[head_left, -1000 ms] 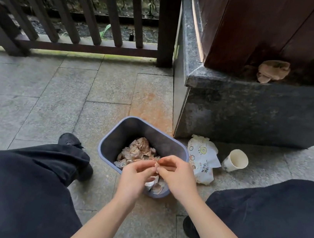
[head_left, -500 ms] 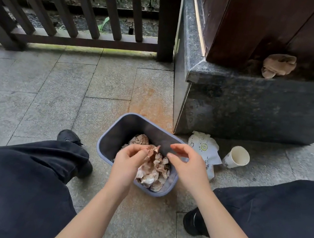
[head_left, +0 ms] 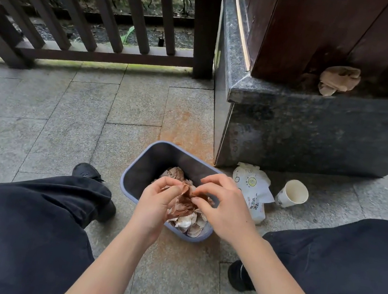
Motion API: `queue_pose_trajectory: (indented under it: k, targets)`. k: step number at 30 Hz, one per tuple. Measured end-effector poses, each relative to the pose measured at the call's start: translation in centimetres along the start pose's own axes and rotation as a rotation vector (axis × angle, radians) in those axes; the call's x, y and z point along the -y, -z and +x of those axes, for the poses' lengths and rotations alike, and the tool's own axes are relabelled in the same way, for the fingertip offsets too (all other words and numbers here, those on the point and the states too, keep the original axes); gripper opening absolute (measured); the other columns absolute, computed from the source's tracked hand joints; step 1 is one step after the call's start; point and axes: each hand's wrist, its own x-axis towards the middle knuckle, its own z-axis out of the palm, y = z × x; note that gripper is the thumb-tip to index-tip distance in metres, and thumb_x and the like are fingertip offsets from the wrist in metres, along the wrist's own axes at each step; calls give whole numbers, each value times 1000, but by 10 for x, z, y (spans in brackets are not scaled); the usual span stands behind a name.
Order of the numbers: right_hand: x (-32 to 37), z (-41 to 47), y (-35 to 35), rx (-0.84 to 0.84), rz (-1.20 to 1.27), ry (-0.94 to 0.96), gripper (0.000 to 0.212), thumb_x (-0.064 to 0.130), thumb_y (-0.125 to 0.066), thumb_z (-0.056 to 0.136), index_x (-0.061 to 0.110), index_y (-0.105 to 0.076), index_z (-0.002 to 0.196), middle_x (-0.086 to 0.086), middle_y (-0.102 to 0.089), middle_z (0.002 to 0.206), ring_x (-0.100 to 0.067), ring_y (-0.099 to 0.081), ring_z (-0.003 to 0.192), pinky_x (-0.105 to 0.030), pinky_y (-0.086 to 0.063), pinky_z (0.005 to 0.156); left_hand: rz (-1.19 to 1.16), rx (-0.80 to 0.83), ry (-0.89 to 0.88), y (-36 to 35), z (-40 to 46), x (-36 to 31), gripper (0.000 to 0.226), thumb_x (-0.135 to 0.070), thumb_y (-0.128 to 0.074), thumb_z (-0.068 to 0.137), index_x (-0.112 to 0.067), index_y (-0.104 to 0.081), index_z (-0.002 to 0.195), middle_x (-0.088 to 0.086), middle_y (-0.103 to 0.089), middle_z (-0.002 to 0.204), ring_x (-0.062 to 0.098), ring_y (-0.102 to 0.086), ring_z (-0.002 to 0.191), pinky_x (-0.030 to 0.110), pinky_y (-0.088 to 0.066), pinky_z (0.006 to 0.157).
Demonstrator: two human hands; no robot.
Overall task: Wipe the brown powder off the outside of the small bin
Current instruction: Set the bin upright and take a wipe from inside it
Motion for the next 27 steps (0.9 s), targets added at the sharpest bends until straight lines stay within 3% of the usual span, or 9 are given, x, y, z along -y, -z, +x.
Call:
queue_pose_trajectory:
  k: [2,6,9,12,17,19,23,27]
  targets:
    - [1,-2,0,-19,-38,53,7,35,-71,85,34,-74,92,17,-56,106,-6,-51,107,-29,-47,90,-15,-13,-12,1,0,-1,8,-8,-65,90,-15,-67,86,26,-70,105,34,-67,88,51,-55,80]
    - [4,-7,4,-42,-79,182,12,31,-66,89,27,-75,95,11,-59,106,-11,-53,103,-33,-51,82,-130,-31,6,2,1,-4,8,-3,-60,91,-10,-64,92,23,-69,97,29,-68,79,37,-55,63]
    - [4,-10,9,-77,-132,267,12,23,-66,92,20,-75,99,7,-60,102,-13,-54,98,-31,-50,79,-188,57,43,0,1,-4,10,-12,-61,91,-8,-67,98,20,-70,100,26,-67,83,36,-54,69]
    - [6,-10,14,-116,-63,267,14,25,-65,93,23,-76,101,9,-61,95,-10,-55,95,-21,-46,82,-165,179,104,1,2,-7,34,-25,-67,87,-3,-69,113,17,-69,112,26,-64,95,37,-52,82]
    - [8,-6,20,-121,357,1,11,23,-72,84,32,-77,90,15,-72,89,-6,-68,91,-14,-49,80,-175,379,143,6,0,-8,39,-12,-69,84,-9,-68,123,9,-70,107,15,-65,81,25,-49,64]
    - [7,-4,22,-92,497,-129,12,21,-72,85,32,-76,88,11,-74,88,-6,-70,88,-15,-51,77,-136,424,119,7,-1,-8,35,-13,-74,83,-6,-70,118,8,-70,102,14,-64,81,24,-49,66]
    - [9,-2,23,-85,685,-266,11,14,-73,87,25,-77,86,2,-77,84,-8,-73,81,-16,-53,70,-65,275,30,4,-2,-4,16,-12,-79,77,-12,-74,92,13,-71,102,22,-68,91,31,-56,75]
    - [8,-1,22,-101,761,-367,5,13,-69,90,16,-74,90,-2,-77,81,-9,-73,76,-16,-53,66,-194,277,-16,2,-2,-5,17,-11,-73,83,-5,-63,96,28,-66,113,37,-65,106,48,-53,93]
